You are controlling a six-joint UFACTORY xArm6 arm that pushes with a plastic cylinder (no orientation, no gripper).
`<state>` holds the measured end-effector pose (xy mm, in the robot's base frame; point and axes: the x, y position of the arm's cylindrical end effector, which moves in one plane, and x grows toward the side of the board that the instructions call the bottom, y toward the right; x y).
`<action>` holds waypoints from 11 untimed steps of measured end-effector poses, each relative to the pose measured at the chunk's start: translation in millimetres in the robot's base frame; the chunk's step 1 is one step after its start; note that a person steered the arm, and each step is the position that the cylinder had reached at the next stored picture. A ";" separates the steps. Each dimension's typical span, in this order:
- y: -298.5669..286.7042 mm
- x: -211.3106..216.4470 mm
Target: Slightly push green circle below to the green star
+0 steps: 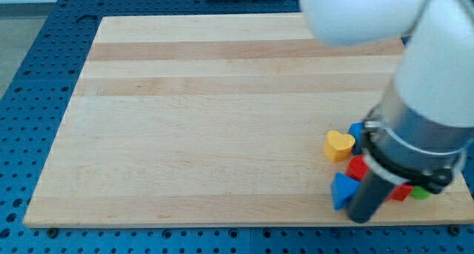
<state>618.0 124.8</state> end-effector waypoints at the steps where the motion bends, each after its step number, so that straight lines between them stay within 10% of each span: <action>1: -27.0 0.1; 5: 219.7 -8.1; 11: 20.2 -20.0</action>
